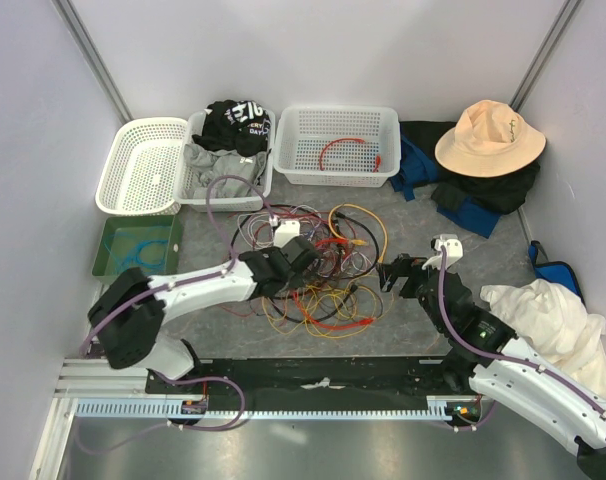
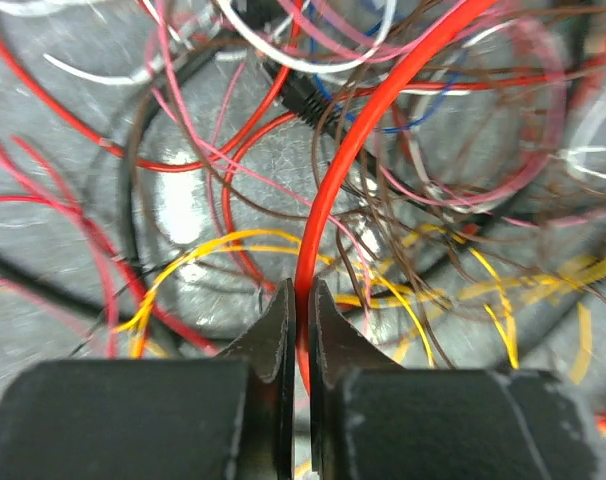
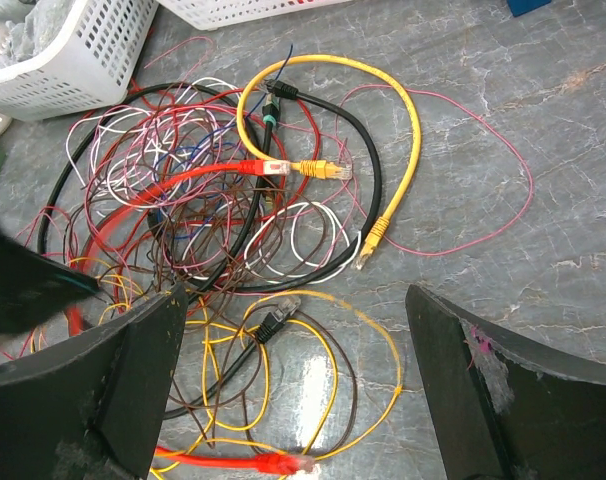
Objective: Untangle the cables
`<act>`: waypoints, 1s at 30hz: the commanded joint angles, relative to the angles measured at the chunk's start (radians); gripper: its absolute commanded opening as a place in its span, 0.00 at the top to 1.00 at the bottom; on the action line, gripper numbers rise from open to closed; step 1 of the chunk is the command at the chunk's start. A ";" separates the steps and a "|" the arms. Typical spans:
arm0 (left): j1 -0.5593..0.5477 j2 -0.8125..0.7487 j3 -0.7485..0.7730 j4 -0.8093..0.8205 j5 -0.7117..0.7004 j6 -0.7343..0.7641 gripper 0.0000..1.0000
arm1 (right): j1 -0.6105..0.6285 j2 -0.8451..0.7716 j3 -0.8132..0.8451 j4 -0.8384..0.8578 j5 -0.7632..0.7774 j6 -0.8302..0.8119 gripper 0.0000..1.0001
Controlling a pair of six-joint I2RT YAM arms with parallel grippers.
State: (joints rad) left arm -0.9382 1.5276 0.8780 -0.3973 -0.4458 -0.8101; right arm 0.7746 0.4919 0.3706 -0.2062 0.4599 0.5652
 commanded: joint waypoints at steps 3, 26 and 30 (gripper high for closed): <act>-0.004 -0.289 0.173 -0.084 -0.042 0.204 0.98 | 0.000 -0.013 0.010 0.011 -0.001 0.009 0.02; -0.016 -0.245 0.536 -0.198 -0.045 0.612 0.98 | 0.000 0.054 0.269 0.289 -0.219 -0.100 0.02; -0.016 -0.245 0.547 -0.164 0.034 0.609 0.98 | 0.002 0.239 0.297 0.417 -0.418 -0.053 0.02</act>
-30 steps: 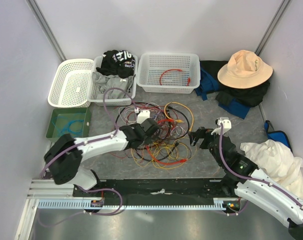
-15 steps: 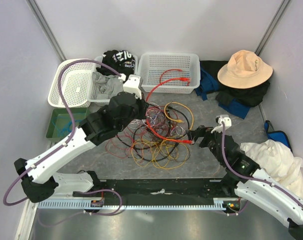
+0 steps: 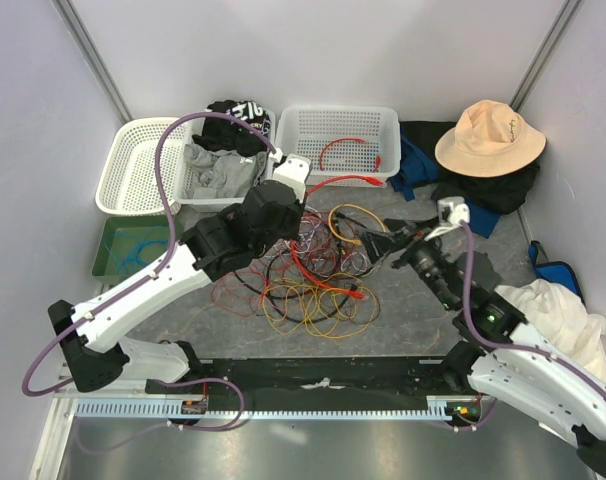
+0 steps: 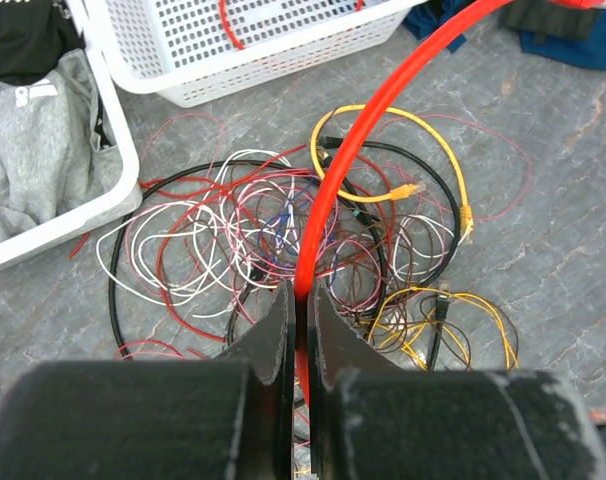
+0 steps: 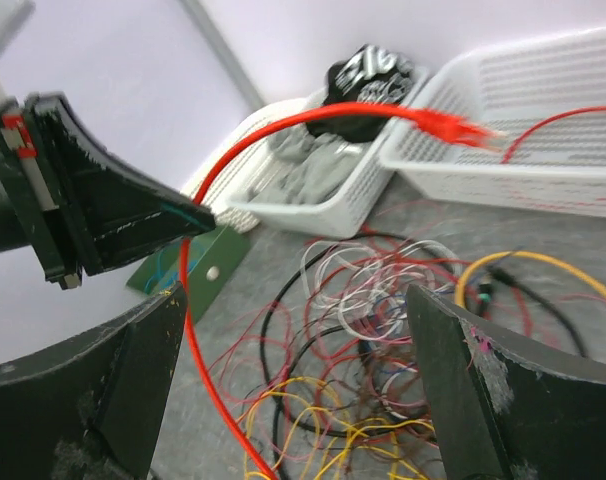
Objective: Untangle the cables
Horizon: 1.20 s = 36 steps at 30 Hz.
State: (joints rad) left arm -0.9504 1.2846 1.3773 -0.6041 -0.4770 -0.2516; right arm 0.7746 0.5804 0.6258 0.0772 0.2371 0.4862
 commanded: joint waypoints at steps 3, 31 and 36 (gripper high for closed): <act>-0.005 0.007 0.078 0.047 0.092 0.055 0.98 | 0.003 0.260 0.058 0.196 -0.267 0.052 0.02; -0.016 0.056 0.192 0.018 0.055 0.112 0.98 | 0.150 0.504 0.166 0.357 -0.144 -0.014 0.62; -0.016 0.050 0.175 0.020 0.055 0.101 0.98 | 0.150 0.512 0.175 0.329 -0.147 -0.012 0.38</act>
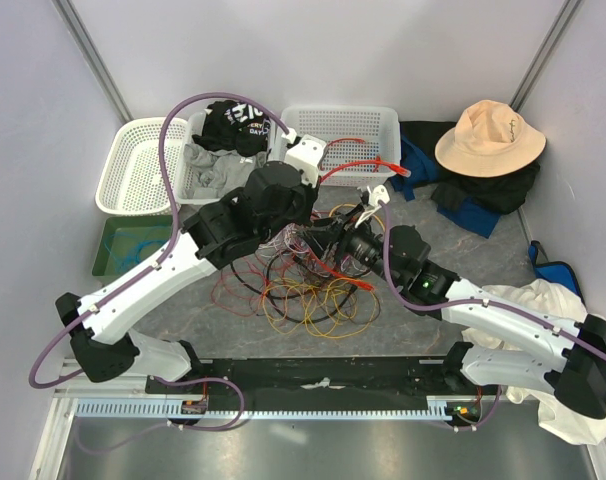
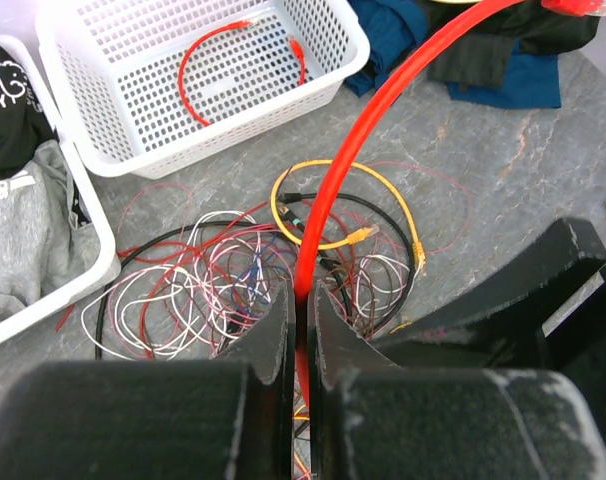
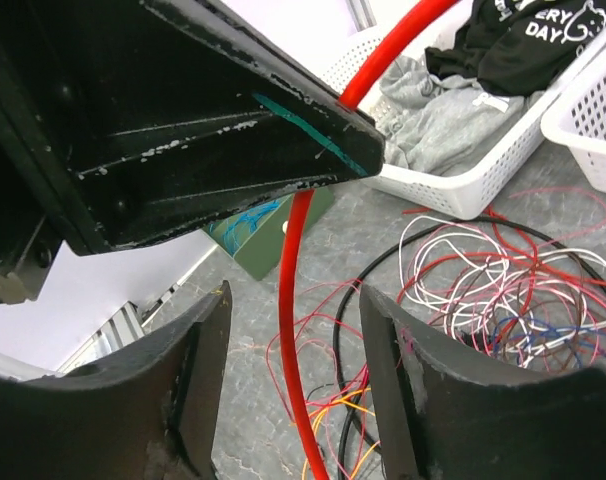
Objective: Untangle the cables
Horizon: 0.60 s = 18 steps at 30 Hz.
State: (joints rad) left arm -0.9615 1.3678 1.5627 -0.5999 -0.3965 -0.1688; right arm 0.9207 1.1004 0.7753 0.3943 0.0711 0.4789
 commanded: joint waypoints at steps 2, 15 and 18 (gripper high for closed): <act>-0.005 -0.038 -0.013 0.018 -0.013 0.015 0.98 | 0.003 -0.002 0.027 0.018 0.015 -0.005 0.38; -0.005 -0.067 -0.062 0.034 0.018 -0.015 0.98 | 0.007 0.033 0.051 0.015 -0.001 -0.008 0.60; -0.005 -0.070 -0.073 0.038 0.022 -0.020 0.98 | 0.009 0.045 0.056 0.017 -0.007 0.000 0.57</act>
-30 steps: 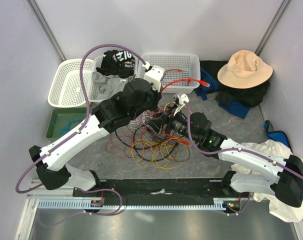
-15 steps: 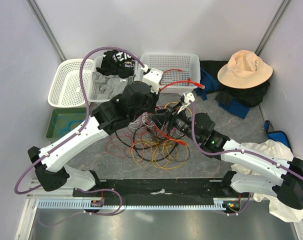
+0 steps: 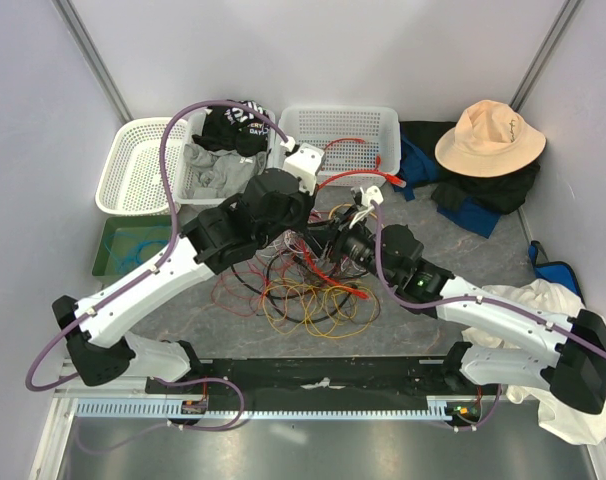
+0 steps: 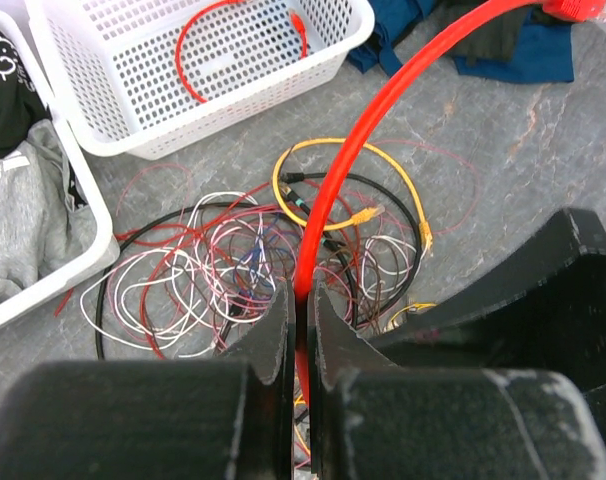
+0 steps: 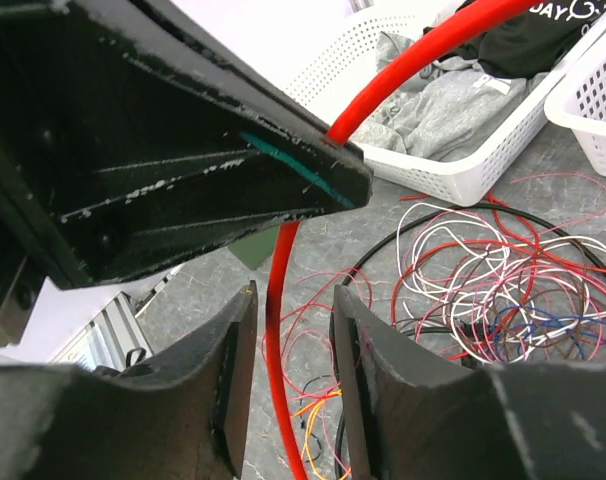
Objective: Untangle the cables
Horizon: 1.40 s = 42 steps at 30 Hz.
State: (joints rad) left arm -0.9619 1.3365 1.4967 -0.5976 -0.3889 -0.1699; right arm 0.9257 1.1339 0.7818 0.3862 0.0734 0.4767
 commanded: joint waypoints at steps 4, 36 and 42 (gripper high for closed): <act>-0.005 -0.045 -0.019 0.038 0.024 -0.026 0.98 | 0.002 0.030 0.053 0.031 -0.020 0.003 0.76; -0.001 -0.533 -0.723 0.372 0.306 -0.169 0.11 | 0.001 -0.155 0.244 -0.285 0.212 -0.078 1.00; -0.041 -0.522 -0.843 0.593 0.461 -0.146 0.00 | 0.004 -0.152 0.254 -0.290 0.195 -0.062 1.00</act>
State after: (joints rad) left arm -0.9783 0.8223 0.6807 -0.2134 -0.0853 -0.3214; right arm 0.9264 0.9928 0.9867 0.0895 0.2699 0.4057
